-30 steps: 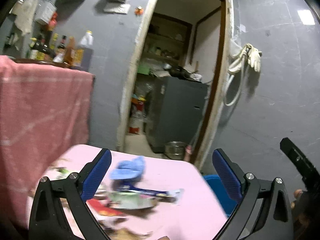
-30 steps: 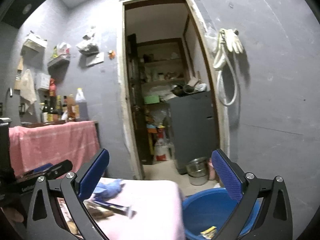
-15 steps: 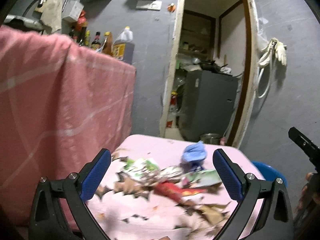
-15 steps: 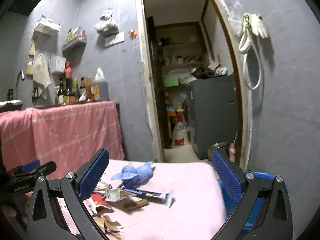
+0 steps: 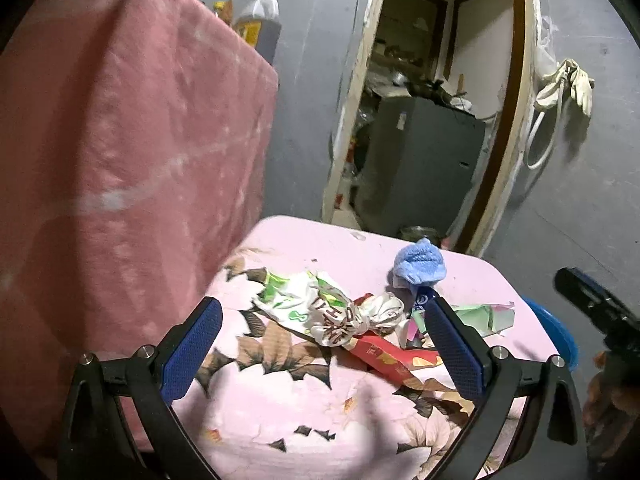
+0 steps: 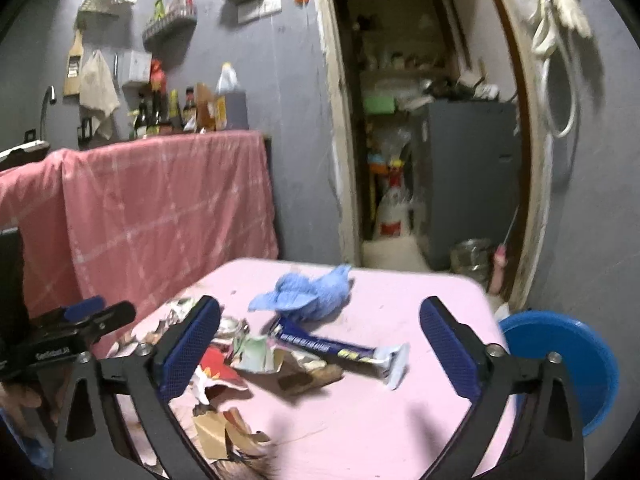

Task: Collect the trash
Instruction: 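Move both tools back over the table toward the remaining wrappers, then grasp the white twisted wrapper with the left tool while the right tool grasps the green-pink wrapper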

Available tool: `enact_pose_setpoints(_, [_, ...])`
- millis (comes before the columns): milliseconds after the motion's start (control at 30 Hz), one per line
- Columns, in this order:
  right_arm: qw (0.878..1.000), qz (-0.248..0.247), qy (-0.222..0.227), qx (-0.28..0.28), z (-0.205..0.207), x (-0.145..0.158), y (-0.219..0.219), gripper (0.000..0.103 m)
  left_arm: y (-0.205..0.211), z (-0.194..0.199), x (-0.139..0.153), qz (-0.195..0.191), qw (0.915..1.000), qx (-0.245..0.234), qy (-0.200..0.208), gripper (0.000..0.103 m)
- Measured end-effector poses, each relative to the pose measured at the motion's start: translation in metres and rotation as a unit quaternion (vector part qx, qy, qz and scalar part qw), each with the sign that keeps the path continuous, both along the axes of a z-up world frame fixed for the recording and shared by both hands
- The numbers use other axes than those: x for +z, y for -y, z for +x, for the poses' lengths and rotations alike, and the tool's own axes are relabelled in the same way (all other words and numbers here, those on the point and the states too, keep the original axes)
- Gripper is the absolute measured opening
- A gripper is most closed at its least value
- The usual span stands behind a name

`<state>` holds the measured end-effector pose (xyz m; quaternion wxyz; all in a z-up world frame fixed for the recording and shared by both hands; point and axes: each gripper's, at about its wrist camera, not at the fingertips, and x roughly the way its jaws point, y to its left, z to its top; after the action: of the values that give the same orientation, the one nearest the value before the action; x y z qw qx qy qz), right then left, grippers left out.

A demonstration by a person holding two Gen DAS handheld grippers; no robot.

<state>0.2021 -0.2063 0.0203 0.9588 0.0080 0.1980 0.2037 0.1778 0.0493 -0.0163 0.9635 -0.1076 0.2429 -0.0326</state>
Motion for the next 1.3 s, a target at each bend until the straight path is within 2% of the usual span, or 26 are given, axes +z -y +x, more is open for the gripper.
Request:
enact_pose_setpoints(67, [1.000, -0.005, -0.020, 0.009, 0.009, -0.006, -0.005, 0.086, -0.001, 0.007, -0.002, -0.007, 0.9999, -0.011, -0.009, 0.093])
enact_pose_setpoints(200, [0.998, -0.019, -0.052, 0.030, 0.022, -0.016, -0.016, 0.078, -0.002, 0.022, -0.007, -0.023, 0.9987, -0.032, -0.033, 0.075])
enact_pose_setpoints(433, [0.991, -0.061, -0.107, 0.060, 0.039, -0.038, -0.038, 0.062, -0.002, 0.040, -0.013, -0.048, 0.9945, -0.062, -0.069, 0.062])
enact_pose_setpoints(500, [0.988, -0.065, -0.121, 0.067, 0.043, -0.043, -0.040, 0.056, 0.000, 0.042, -0.014, -0.049, 0.9931, -0.072, -0.078, 0.052])
enact_pose_setpoints(533, [0.987, -0.067, -0.128, 0.068, 0.044, -0.046, -0.042, 0.052, 0.000, 0.044, -0.014, -0.049, 0.9927, -0.075, -0.081, 0.051])
enact_pose_setpoints(633, [0.985, -0.070, -0.140, 0.074, 0.045, -0.052, -0.043, 0.050, 0.000, 0.047, -0.014, -0.051, 0.9917, -0.082, -0.085, 0.043])
enact_pose_setpoints(800, [0.984, -0.062, -0.146, 0.082, 0.044, -0.053, -0.041, 0.041, 0.001, 0.049, -0.016, -0.053, 0.9902, -0.088, -0.095, 0.022])
enact_pose_setpoints(1000, [0.984, -0.054, -0.141, 0.091, 0.039, -0.052, -0.041, 0.033, 0.003, 0.044, -0.015, -0.049, 0.9903, -0.091, -0.093, 0.013])
enact_pose_setpoints(1300, [0.987, -0.047, -0.121, 0.097, 0.025, -0.049, -0.040, 0.026, 0.012, 0.028, -0.009, -0.049, 0.9920, -0.088, -0.076, 0.007])
